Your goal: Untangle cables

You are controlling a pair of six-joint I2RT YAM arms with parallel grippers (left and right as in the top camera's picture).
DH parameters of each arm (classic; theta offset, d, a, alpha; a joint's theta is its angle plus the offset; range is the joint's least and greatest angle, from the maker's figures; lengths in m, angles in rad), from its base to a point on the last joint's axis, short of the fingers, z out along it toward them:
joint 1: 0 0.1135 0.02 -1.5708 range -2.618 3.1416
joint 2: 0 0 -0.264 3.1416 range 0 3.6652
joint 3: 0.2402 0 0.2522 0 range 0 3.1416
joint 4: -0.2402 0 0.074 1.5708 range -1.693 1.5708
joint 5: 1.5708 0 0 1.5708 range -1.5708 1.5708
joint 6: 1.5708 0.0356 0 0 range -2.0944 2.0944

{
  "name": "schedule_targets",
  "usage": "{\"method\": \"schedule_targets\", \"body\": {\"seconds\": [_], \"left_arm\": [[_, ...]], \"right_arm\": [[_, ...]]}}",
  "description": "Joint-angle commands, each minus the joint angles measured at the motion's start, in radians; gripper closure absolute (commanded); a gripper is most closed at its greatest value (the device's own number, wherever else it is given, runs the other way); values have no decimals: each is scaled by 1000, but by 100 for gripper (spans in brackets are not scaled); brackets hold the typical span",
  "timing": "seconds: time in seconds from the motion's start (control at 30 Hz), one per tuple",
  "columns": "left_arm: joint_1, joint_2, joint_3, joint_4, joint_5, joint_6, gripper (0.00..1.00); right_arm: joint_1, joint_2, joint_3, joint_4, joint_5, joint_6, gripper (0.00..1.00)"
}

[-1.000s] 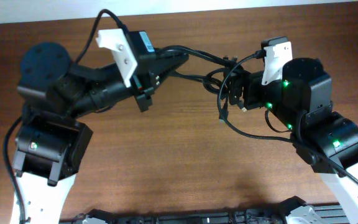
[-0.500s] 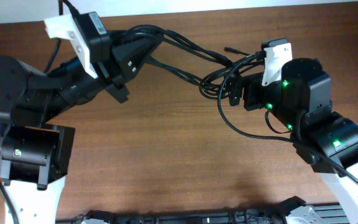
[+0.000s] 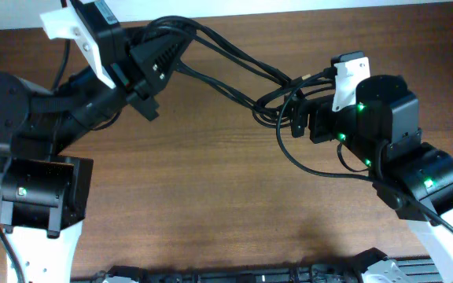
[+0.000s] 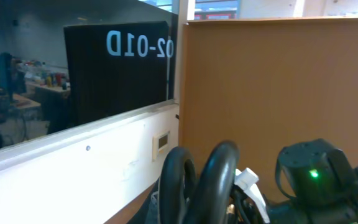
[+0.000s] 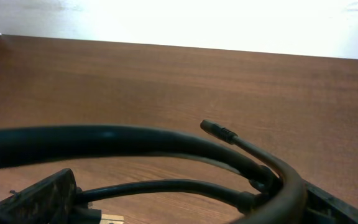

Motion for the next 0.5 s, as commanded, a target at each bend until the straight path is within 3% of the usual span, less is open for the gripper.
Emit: {"method": "schedule_targets", "body": {"seconds": [0.0, 0.47], "left_arm": [[36, -69, 48, 71, -224, -13, 100], [36, -69, 48, 74, -314, -13, 100]], "right_arm": [[-23, 26, -46, -82, 192, -23, 1], [-23, 58, -47, -178, 285, -23, 1]]}}
